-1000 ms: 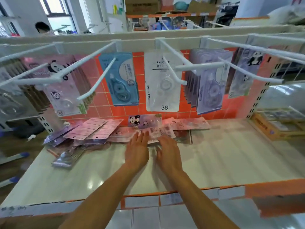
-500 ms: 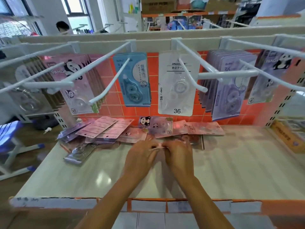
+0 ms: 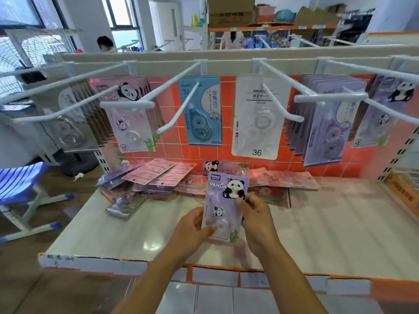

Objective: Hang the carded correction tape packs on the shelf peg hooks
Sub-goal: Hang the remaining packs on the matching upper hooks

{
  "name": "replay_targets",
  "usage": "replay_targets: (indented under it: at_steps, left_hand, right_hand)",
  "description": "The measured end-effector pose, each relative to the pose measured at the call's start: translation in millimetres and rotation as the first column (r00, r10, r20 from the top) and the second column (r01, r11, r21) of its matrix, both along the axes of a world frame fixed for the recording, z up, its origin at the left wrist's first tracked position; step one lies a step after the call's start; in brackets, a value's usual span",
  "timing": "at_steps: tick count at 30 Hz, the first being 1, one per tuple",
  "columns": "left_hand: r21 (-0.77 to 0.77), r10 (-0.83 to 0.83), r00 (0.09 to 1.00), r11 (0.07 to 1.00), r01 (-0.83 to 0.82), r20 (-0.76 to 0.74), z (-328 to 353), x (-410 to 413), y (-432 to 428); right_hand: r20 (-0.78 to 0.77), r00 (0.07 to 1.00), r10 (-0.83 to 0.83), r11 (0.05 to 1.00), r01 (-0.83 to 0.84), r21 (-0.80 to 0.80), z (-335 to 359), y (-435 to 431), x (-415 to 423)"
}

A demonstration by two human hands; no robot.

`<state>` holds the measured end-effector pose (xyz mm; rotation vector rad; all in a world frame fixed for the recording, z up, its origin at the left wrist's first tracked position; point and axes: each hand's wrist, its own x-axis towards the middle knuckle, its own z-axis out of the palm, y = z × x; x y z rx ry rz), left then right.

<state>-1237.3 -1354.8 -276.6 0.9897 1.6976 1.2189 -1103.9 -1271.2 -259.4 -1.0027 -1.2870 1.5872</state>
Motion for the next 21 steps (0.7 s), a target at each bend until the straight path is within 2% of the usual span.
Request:
replay_targets:
  at_steps: [4, 8, 12, 16, 21]
  left_hand:
    - [-0.015, -0.028, 0.999, 0.999, 0.028, 0.030, 2.8, -4.1, -14.1]
    - [0.017, -0.056, 0.994, 0.998, 0.055, 0.097, 11.8, -8.5, -26.3]
    - [0.074, -0.090, 0.996, 0.993, 0.089, 0.015, 31.0, -19.6, -29.5]
    - [0.170, -0.119, 0.990, 0.977, 0.131, -0.077, 54.1, -27.0, -29.6]
    - [0.295, -0.187, 0.979, 0.934, 0.202, -0.077, 80.3, -29.7, -39.6]
  right_hand:
    - [-0.006, 1.000, -0.003, 0.999, 0.003, -0.041, 8.7, -10.6, -9.7]
    - [-0.050, 0.999, 0.003, 1.000, -0.003, 0.014, 24.9, -21.8, -16.0]
    - [-0.091, 0.996, -0.024, 0.987, 0.038, 0.159, 54.9, -33.6, -24.0]
    - [-0.157, 0.985, -0.068, 0.967, 0.104, 0.232, 86.1, -43.6, -28.6]
    - [-0.180, 0.973, -0.142, 0.938, 0.191, 0.291, 108.9, -56.9, -27.7]
